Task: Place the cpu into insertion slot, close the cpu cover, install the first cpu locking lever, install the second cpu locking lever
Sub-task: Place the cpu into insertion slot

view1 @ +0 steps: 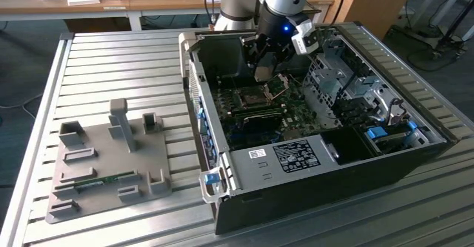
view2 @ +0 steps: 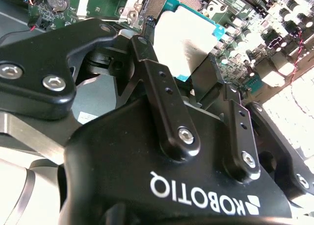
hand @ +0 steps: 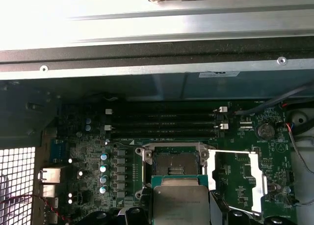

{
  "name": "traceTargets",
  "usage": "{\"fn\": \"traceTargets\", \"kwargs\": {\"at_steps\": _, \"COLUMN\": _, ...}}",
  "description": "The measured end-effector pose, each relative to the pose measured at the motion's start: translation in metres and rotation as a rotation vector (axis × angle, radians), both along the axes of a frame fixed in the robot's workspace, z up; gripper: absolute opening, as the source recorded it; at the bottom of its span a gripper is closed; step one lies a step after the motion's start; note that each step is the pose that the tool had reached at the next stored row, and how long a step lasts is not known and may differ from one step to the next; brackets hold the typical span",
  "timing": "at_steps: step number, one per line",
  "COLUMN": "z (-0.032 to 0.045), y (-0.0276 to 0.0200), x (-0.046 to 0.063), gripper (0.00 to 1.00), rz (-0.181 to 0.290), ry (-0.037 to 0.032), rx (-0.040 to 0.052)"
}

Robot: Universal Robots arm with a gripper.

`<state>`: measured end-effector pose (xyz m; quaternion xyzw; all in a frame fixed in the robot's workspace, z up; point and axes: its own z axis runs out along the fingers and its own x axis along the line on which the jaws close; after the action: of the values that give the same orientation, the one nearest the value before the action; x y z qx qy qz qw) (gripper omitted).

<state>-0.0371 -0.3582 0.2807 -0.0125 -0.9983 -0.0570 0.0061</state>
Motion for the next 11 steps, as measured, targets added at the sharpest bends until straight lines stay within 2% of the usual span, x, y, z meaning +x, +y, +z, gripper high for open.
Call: {"fn": "traceTargets", "kwargs": {"at_steps": 11, "z": -0.0027, "y": 0.0, "x": 0.0, "gripper": 0.54, "rz": 0.0, "ry": 0.0, "rx": 0.0}}
